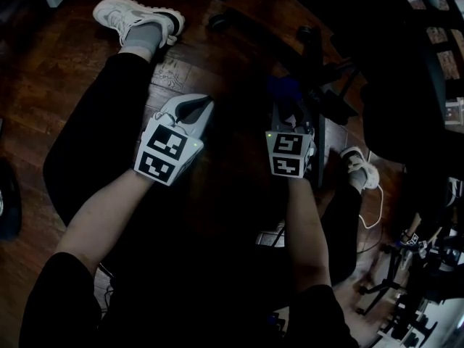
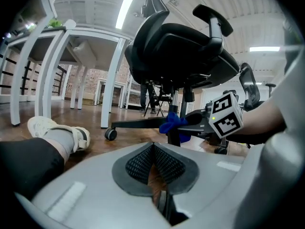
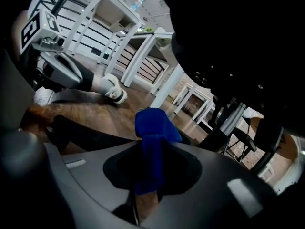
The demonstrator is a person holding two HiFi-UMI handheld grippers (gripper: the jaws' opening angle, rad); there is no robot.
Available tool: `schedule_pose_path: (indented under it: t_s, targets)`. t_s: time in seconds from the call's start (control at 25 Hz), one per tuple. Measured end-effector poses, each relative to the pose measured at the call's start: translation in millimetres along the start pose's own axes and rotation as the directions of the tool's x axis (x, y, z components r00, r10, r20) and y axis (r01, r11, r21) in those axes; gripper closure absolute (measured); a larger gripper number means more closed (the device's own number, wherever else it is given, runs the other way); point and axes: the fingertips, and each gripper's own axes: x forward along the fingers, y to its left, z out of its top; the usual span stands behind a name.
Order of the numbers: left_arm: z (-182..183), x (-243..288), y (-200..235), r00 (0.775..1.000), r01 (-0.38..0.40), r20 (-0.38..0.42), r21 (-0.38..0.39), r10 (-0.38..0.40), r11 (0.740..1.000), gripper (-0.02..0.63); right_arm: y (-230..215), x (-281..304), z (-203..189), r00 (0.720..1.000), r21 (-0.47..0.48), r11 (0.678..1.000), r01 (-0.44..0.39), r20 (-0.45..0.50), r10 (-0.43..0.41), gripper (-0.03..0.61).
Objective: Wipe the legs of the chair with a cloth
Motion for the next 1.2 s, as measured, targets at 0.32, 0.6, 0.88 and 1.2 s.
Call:
schedule_pose_path:
  t_s: [0.32, 0.6, 0.88, 1.2]
  targets:
    - [-6.2, -2.3, 11.2, 0.999, -0.032, -0.017, -0.034, 0.031, 0.999, 0.609, 82.2, -18.5, 18.9, 0.983, -0.087, 0.98, -0.178, 0.035, 0.182, 0.485]
    - [-12.2, -3.6, 23.0, 0.998, -0.058, -0.025, -0.114, 0.056, 0.992, 0.609, 117.7, -35.0, 28.6, 0.954, 0.097, 0.951, -0.292, 0.1, 0.283, 0.486]
    - [-11.0, -12.4, 24.0, 0.997, -0.082, -0.026, -0.112, 0.079, 0.99, 0.609, 161.6, -53.8, 37.5, 0.91, 0.123, 0.907, -0.403, 0.156, 0.383, 0.486]
    - [-5.4, -9.9, 23.3, 0.996, -0.084, -0.007, -0.086, 0.084, 0.993, 0.609, 162.3, -65.1, 38.3, 0.927, -0.006, 0.943, -0.334, 0.181, 0.33, 0.486]
